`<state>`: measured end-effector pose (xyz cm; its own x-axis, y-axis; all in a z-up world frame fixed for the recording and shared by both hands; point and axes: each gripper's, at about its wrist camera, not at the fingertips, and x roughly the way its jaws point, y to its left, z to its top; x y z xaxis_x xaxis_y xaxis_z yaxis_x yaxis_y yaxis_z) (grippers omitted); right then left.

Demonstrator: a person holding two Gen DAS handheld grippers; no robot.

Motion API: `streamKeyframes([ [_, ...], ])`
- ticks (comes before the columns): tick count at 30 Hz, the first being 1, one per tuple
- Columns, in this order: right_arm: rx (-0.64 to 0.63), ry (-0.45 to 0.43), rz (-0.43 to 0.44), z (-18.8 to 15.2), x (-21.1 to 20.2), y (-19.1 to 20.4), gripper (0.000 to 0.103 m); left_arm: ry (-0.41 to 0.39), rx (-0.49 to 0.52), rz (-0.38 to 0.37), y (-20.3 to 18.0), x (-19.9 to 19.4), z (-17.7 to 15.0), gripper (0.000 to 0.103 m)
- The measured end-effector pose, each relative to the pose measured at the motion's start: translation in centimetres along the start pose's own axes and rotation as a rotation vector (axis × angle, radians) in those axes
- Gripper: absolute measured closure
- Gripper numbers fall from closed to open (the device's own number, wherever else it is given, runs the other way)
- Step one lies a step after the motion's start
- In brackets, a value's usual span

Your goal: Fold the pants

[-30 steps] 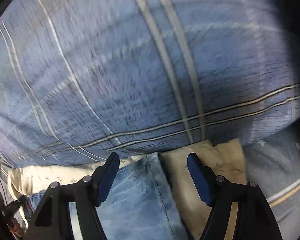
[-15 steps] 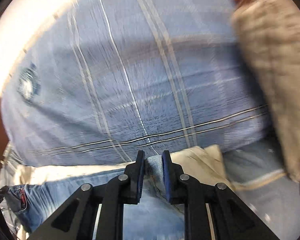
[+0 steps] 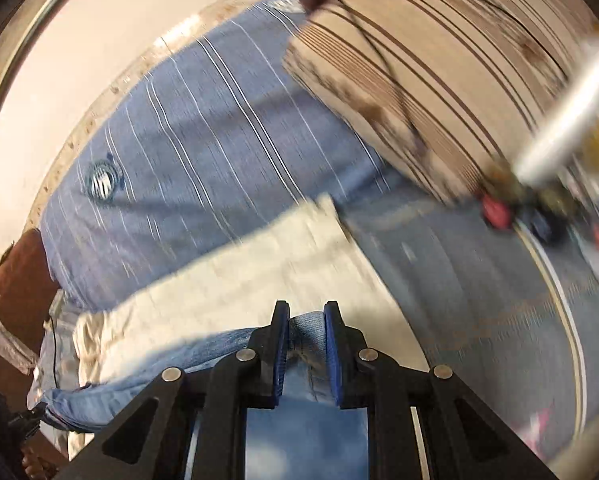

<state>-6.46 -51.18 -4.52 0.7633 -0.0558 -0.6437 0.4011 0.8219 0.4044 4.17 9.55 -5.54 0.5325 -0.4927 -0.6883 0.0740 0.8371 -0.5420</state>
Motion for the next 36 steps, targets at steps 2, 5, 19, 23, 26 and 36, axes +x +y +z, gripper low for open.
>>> streamKeyframes([
  [2,0.013,0.040,0.000,-2.9,-0.6,-1.1,0.085,0.038,-0.037,0.016,1.6,0.6,-2.0,0.094],
  [5,-0.006,0.105,-0.031,-6.6,-0.8,-2.1,0.085,0.056,-0.083,0.028,3.2,1.0,-4.0,0.094],
  [19,0.025,0.165,-0.028,-7.1,-2.8,-3.7,0.081,0.010,-0.087,0.021,3.8,-1.5,-4.6,0.094],
  [23,-0.037,0.184,0.044,-6.8,-2.1,-0.7,0.081,-0.009,-0.096,0.033,4.1,-2.1,-4.4,0.094],
  [26,-0.079,0.247,0.097,-8.0,-0.5,1.6,0.081,0.002,-0.086,0.049,4.4,-2.3,-4.3,0.094],
  [36,-0.079,0.482,0.033,-12.4,4.7,1.4,0.082,0.059,-0.117,0.113,6.2,-2.3,-5.1,0.093],
])
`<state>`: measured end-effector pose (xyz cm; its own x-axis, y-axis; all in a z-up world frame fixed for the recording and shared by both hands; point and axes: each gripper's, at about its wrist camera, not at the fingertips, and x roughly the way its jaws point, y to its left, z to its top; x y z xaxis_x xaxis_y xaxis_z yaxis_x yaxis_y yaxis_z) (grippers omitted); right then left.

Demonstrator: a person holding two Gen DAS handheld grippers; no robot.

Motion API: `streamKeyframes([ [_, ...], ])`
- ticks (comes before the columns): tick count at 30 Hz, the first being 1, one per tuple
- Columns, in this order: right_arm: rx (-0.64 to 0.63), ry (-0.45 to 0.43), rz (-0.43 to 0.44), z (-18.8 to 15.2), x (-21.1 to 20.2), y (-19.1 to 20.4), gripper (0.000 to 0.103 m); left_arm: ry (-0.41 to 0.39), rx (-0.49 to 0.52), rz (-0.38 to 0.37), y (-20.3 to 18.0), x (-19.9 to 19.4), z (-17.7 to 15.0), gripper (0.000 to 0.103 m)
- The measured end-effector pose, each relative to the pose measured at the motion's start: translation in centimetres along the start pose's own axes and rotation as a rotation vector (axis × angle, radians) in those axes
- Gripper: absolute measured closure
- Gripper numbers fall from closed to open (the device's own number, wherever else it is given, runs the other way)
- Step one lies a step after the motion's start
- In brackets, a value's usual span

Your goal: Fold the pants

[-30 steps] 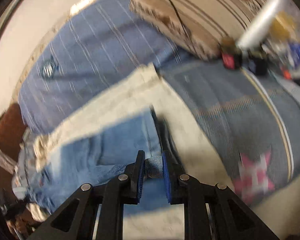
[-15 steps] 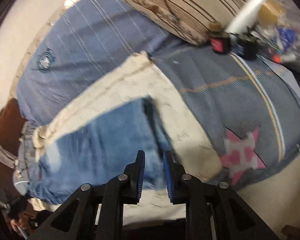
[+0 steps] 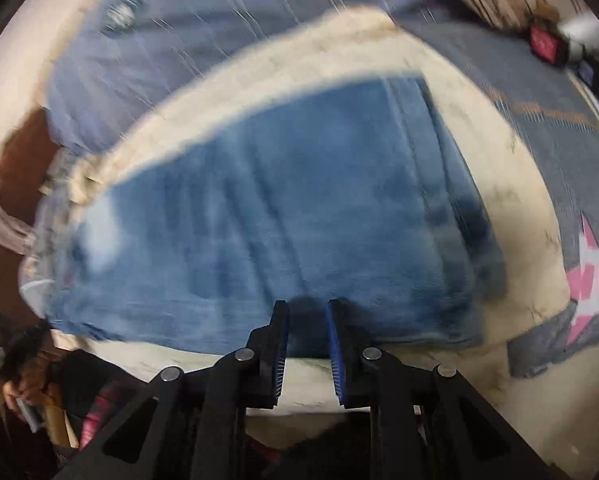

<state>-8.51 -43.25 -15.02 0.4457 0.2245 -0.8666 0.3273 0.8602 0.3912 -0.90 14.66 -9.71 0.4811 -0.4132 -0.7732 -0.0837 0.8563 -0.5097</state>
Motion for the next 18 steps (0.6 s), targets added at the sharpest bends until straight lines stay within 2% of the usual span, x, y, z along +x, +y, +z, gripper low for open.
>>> streamKeyframes([
  [2,0.010,-0.025,-0.001,0.2,-0.8,-0.5,0.082,-0.013,0.012,0.064,0.3,-0.9,0.2,0.093],
  [4,-0.011,-0.065,-0.055,0.4,-2.0,-0.7,0.082,-0.040,-0.004,0.097,1.1,-2.4,0.5,0.093],
  [8,0.026,-0.144,0.000,2.0,-4.6,-1.5,0.082,-0.112,0.014,0.100,0.7,-5.0,1.3,0.093],
  [12,0.023,-0.223,-0.003,4.3,-5.3,0.1,0.082,-0.158,0.098,0.071,-3.5,-5.2,1.8,0.092],
  [13,0.016,-0.234,-0.003,5.0,-4.9,0.7,0.082,-0.153,0.138,0.056,-5.2,-4.6,1.7,0.089],
  [15,0.021,-0.233,-0.014,6.3,-3.8,1.4,0.082,-0.142,0.198,0.039,-7.8,-3.4,1.6,0.069],
  [17,0.023,-0.228,-0.041,7.1,-2.2,2.3,0.082,-0.127,0.283,0.022,-11.0,-1.5,0.9,0.058],
  [18,0.021,-0.223,-0.061,7.6,-1.4,2.4,0.082,-0.115,0.312,0.019,-12.1,-0.6,0.5,0.056],
])
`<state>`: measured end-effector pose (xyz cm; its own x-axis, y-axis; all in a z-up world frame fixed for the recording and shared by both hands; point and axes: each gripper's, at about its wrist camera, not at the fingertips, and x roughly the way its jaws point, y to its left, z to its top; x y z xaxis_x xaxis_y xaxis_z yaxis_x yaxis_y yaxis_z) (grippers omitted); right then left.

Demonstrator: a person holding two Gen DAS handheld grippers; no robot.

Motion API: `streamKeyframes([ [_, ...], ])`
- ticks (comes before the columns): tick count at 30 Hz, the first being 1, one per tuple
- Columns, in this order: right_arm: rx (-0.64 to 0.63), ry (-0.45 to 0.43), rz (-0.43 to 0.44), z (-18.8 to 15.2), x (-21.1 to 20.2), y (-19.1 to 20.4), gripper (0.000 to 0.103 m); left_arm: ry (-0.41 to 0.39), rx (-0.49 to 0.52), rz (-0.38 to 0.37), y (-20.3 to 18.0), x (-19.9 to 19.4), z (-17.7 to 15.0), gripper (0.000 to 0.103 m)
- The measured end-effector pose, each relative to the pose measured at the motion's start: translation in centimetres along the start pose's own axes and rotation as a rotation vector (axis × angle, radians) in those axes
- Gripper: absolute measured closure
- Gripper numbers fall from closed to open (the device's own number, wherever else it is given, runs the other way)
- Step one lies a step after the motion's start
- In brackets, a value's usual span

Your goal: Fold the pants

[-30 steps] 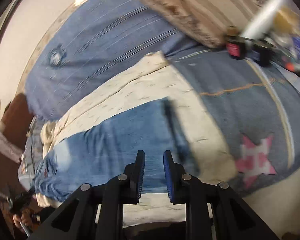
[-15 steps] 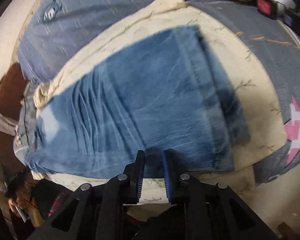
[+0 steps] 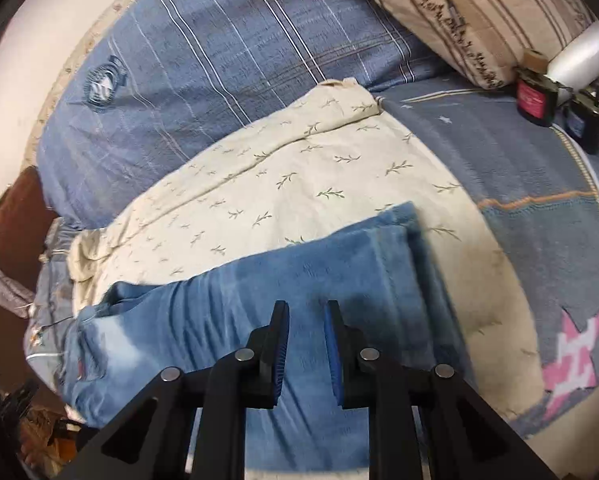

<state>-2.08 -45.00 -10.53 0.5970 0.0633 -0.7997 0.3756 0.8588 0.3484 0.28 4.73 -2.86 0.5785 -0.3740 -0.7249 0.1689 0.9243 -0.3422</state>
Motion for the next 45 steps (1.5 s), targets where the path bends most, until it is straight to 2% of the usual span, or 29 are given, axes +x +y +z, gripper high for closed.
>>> streamKeyframes([
  [3,0.012,0.017,-0.084,0.5,2.4,-0.3,0.082,0.039,0.095,-0.033,-3.4,3.0,-0.4,0.056],
  [5,0.039,0.034,-0.110,0.8,3.7,-1.6,0.082,0.081,0.120,-0.018,-4.4,5.3,-1.0,0.056],
  [7,0.051,0.002,-0.085,1.2,3.8,-2.4,0.083,0.146,0.105,-0.029,-4.1,7.3,-2.3,0.056],
  [10,0.043,-0.015,-0.095,1.9,4.0,-2.7,0.083,0.260,0.098,0.030,-2.6,9.8,-5.1,0.059],
  [12,0.036,-0.021,-0.116,2.1,4.0,-2.4,0.083,0.248,0.118,0.030,-2.2,9.6,-6.4,0.061],
  [15,0.019,-0.029,-0.140,2.1,3.2,-1.0,0.082,0.250,0.152,0.033,-2.6,9.1,-6.6,0.060],
  [16,0.008,-0.039,-0.117,2.0,2.8,-0.4,0.082,0.254,0.129,0.023,-2.5,8.7,-6.2,0.060],
  [18,-0.045,-0.076,0.005,1.8,1.5,1.7,0.082,0.242,0.114,0.003,-2.8,8.1,-5.8,0.060],
  [22,-0.222,-0.148,0.230,1.0,-0.9,7.7,0.081,0.175,0.161,-0.064,-5.0,6.5,-5.0,0.060],
  [23,-0.251,-0.157,0.282,0.8,-1.1,9.1,0.078,0.160,0.175,-0.086,-5.6,6.3,-4.9,0.060],
  [24,-0.272,-0.160,0.329,0.6,-1.3,10.6,0.060,0.151,0.182,-0.099,-6.0,6.4,-4.7,0.060],
  [25,-0.284,-0.159,0.356,0.5,-1.2,11.9,0.021,0.139,0.193,-0.117,-6.6,6.6,-4.7,0.060],
  [26,-0.289,-0.169,0.377,0.2,-1.2,12.9,0.013,0.136,0.199,-0.121,-6.9,6.9,-4.6,0.060],
  [28,-0.303,-0.192,0.432,0.0,-0.7,15.0,0.013,0.145,0.215,-0.121,-7.6,7.9,-4.7,0.060],
  [30,-0.334,-0.139,0.376,0.3,1.0,17.1,0.014,0.157,0.211,-0.121,-7.6,9.1,-4.7,0.060],
  [32,-0.392,-0.059,0.335,0.2,2.9,18.9,0.022,0.187,0.195,-0.117,-7.2,10.5,-5.3,0.060],
  [34,-0.477,0.012,0.268,0.1,5.5,20.8,0.042,0.244,0.159,-0.113,-6.3,11.9,-6.5,0.060],
  [36,-0.549,0.078,0.241,-0.1,7.3,22.0,0.055,0.226,0.153,-0.131,-5.9,11.8,-7.1,0.061],
  [43,-0.827,0.219,0.191,-2.5,10.7,26.7,0.056,0.228,0.181,-0.169,-5.2,11.7,-7.4,0.061],
  [45,-0.880,0.236,0.178,-3.0,11.3,27.2,0.056,0.220,0.197,-0.173,-4.9,11.8,-7.6,0.061],
])
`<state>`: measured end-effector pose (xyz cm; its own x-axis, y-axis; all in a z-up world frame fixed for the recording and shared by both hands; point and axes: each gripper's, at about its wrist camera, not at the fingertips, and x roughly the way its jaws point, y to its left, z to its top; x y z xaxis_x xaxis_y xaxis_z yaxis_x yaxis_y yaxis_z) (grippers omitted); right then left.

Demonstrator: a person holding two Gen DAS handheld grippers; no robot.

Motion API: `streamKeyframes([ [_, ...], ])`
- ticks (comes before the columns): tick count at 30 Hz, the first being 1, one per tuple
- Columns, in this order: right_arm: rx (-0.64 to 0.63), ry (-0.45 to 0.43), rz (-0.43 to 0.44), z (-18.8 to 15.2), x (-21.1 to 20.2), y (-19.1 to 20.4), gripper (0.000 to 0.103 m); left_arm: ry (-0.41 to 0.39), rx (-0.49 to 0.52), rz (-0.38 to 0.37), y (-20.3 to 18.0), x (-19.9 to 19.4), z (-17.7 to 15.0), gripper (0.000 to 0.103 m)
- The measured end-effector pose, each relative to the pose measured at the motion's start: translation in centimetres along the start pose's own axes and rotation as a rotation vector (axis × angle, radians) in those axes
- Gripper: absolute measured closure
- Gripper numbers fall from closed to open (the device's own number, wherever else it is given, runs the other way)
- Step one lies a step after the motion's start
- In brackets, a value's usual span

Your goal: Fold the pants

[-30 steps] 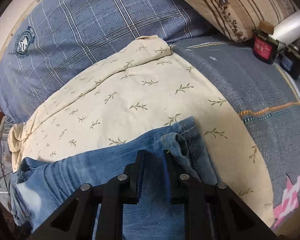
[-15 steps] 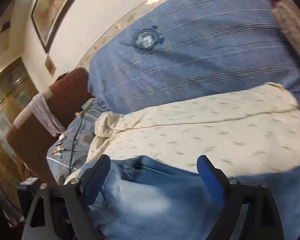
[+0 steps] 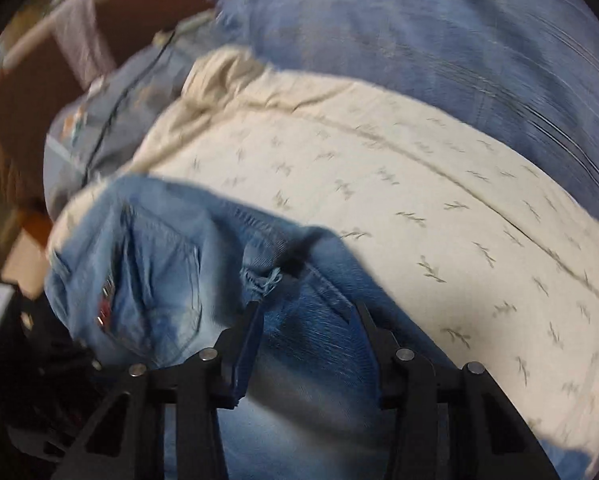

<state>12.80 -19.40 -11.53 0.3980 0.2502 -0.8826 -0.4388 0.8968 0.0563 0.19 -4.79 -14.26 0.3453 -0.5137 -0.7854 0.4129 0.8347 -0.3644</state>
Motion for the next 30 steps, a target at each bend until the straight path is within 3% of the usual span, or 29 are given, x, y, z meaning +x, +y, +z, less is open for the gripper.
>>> streamKeyframes([
  [10,-0.193,0.148,0.003,2.2,4.2,2.1,0.055,-0.035,0.049,-0.014,-0.1,-0.4,-1.6,0.061],
  [14,-0.165,0.198,0.049,2.3,5.0,1.7,0.059,-0.038,0.040,-0.036,0.4,-0.8,-2.2,0.061],
  [19,-0.138,0.149,0.050,1.7,3.2,1.4,0.091,-0.040,0.033,-0.045,0.7,-1.1,-1.6,0.061],
  [25,-0.143,0.048,-0.043,2.2,1.6,2.3,0.095,-0.041,0.030,-0.038,1.2,-1.1,-1.3,0.060],
  [30,-0.062,0.031,-0.070,2.9,2.9,0.9,0.098,-0.042,0.024,-0.039,1.2,-1.0,-1.4,0.060],
])
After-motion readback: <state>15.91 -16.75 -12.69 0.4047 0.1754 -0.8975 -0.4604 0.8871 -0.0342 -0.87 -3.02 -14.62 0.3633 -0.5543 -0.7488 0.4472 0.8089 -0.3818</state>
